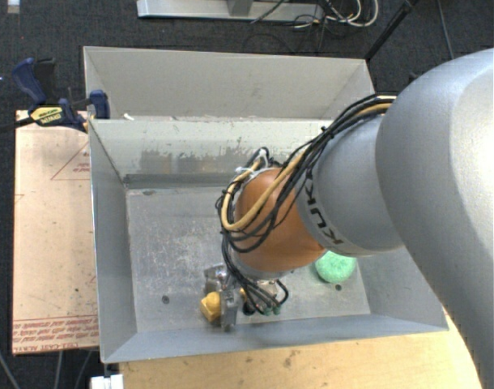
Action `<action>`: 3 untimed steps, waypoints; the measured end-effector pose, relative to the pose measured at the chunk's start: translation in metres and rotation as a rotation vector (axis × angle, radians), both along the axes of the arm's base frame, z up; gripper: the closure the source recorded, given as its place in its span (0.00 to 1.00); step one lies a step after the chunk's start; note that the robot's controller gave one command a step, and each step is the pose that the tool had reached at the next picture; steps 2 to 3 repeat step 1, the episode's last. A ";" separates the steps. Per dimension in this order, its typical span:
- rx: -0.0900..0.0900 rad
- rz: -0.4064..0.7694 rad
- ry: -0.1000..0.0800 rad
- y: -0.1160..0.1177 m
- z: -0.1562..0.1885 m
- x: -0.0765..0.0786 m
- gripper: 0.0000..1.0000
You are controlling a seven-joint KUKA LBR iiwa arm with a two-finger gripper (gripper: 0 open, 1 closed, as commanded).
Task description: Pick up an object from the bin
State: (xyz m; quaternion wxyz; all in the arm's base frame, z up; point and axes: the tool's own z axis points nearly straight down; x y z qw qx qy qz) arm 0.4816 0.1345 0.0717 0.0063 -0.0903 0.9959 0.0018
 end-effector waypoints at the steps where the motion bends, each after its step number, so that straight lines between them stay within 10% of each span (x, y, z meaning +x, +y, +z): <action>1: -0.003 0.030 0.005 -0.010 0.160 0.031 1.00; 3: -0.003 0.030 0.005 -0.010 0.160 0.031 1.00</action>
Offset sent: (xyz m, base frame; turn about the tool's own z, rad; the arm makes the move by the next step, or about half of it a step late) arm 0.0000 0.0000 0.0000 0.0000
